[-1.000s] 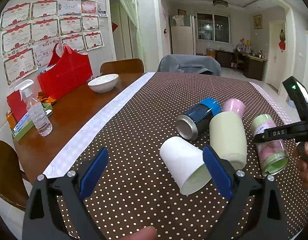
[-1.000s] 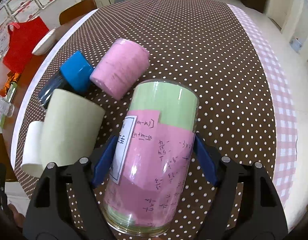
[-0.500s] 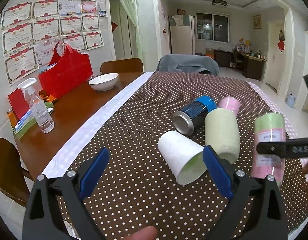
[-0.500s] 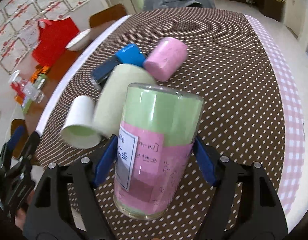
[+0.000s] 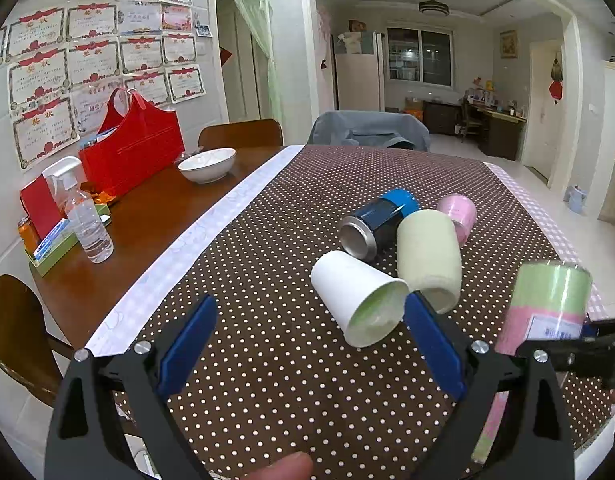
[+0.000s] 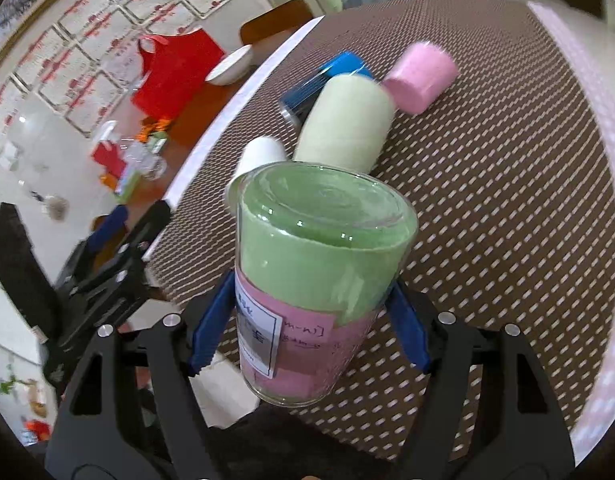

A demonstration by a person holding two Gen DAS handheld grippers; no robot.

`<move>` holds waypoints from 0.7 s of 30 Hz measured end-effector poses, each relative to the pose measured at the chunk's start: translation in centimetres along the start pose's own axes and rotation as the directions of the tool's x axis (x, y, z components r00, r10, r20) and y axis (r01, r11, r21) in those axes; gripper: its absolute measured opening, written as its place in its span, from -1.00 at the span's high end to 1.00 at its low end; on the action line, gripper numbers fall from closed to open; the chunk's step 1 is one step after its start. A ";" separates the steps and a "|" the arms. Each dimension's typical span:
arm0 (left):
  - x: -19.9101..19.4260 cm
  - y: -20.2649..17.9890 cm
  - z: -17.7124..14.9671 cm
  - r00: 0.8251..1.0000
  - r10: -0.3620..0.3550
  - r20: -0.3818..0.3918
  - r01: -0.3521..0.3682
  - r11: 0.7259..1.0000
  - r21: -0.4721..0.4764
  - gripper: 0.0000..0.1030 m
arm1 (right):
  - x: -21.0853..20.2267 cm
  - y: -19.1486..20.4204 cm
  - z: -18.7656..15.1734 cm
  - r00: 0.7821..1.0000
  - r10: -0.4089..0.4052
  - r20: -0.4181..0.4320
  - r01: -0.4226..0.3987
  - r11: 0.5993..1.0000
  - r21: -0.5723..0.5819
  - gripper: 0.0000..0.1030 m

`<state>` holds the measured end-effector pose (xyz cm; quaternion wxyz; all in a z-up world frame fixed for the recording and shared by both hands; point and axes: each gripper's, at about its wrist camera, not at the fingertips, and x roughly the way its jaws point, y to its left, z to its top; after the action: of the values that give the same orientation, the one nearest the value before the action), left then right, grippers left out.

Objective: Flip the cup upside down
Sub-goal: 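Rotate the jar upright with the right tool and lower it onto the table, then open the right tool to release the standing jar and withdraw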

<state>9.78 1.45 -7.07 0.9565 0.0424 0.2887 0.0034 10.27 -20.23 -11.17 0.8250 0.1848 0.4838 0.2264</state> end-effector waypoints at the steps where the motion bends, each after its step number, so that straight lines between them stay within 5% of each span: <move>1: -0.1 0.0 0.0 1.000 -0.001 0.001 0.001 1.000 0.001 -0.81 | 0.2 0.1 -0.3 1.000 0.012 -0.010 -0.012 1.000 0.006 -0.39; 6: -0.3 -0.6 -0.3 1.000 -0.008 -0.003 0.008 1.000 0.014 -0.81 | 1.7 -0.6 -0.7 0.999 0.037 -0.038 -0.035 0.998 0.051 -0.40; 11: -0.1 -1.0 -0.6 1.000 -0.019 -0.018 0.019 1.000 0.021 -0.81 | 3.1 -1.5 -0.6 0.998 -0.035 -0.056 0.038 0.997 0.070 -0.41; 17: 0.0 -1.4 -0.9 0.999 -0.030 -0.030 0.031 0.999 0.025 -0.81 | 2.9 -2.1 -0.8 0.995 -0.099 -0.015 0.099 0.993 0.067 -0.88; 21: -0.2 -1.6 -0.9 0.999 -0.034 -0.028 0.035 0.999 0.024 -0.81 | 1.1 -2.2 -1.2 0.991 -0.128 0.044 0.126 0.991 0.048 -0.88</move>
<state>9.12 -0.11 -7.86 0.9517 0.0490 0.3027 -0.0160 10.09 -21.35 -13.65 0.8445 0.1776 0.4799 0.1577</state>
